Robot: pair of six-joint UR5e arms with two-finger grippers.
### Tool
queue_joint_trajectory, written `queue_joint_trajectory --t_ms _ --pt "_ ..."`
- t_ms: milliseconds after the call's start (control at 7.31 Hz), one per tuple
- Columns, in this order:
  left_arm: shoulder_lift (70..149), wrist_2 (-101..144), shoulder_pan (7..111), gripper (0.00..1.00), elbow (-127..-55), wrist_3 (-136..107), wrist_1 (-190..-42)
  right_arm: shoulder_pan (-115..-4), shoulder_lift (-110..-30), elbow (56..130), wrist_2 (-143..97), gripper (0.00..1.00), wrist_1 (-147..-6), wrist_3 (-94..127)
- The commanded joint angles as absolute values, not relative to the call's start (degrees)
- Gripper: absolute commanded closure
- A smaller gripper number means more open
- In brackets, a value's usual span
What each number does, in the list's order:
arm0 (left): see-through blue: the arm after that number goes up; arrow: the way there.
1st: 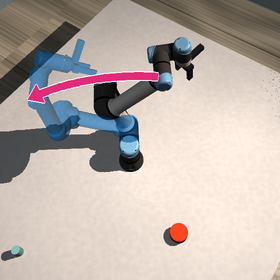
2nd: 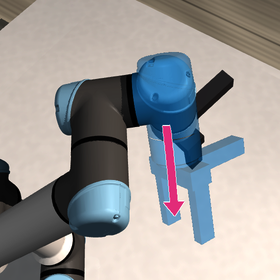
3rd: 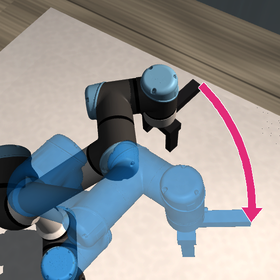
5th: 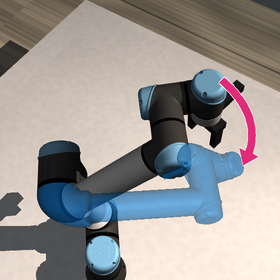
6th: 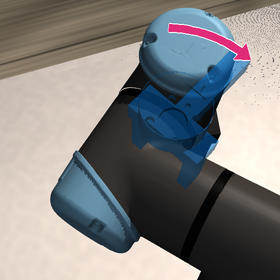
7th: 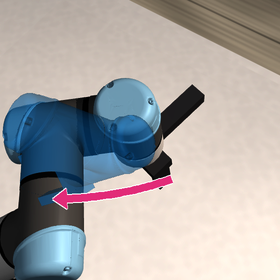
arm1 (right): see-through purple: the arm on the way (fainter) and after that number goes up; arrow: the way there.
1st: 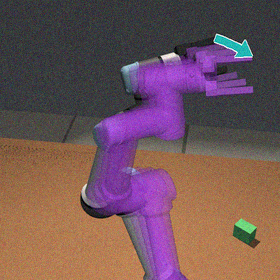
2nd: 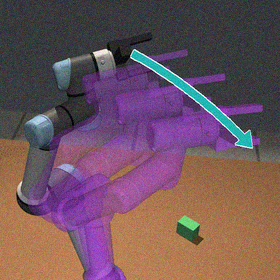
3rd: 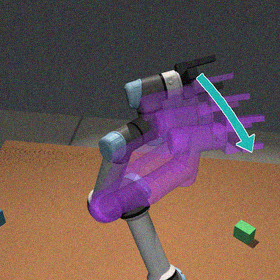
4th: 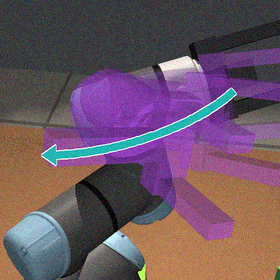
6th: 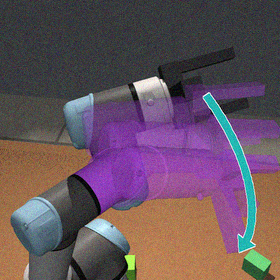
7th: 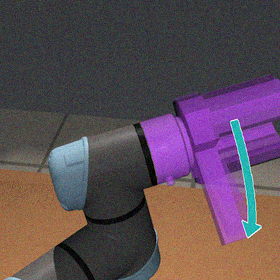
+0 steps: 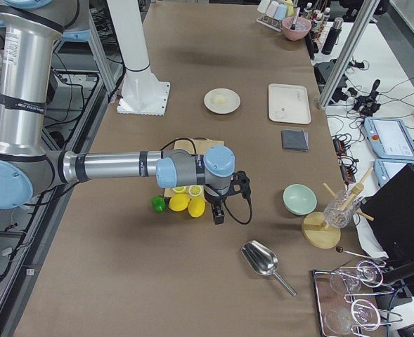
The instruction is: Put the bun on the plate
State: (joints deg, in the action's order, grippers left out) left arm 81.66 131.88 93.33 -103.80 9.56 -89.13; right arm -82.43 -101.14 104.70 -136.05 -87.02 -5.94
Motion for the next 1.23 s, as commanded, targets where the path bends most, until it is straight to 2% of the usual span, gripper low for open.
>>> queue_joint_trajectory --t_ms 0,1094 --pt "81.56 132.19 93.25 0.02 -103.97 9.49 -89.12 -82.70 -101.25 104.41 -132.65 0.00 -87.45 -8.09" --pt "81.39 132.36 93.43 0.02 -103.01 9.58 -89.74 -80.60 -100.63 104.33 -130.78 0.00 -87.19 -8.09"
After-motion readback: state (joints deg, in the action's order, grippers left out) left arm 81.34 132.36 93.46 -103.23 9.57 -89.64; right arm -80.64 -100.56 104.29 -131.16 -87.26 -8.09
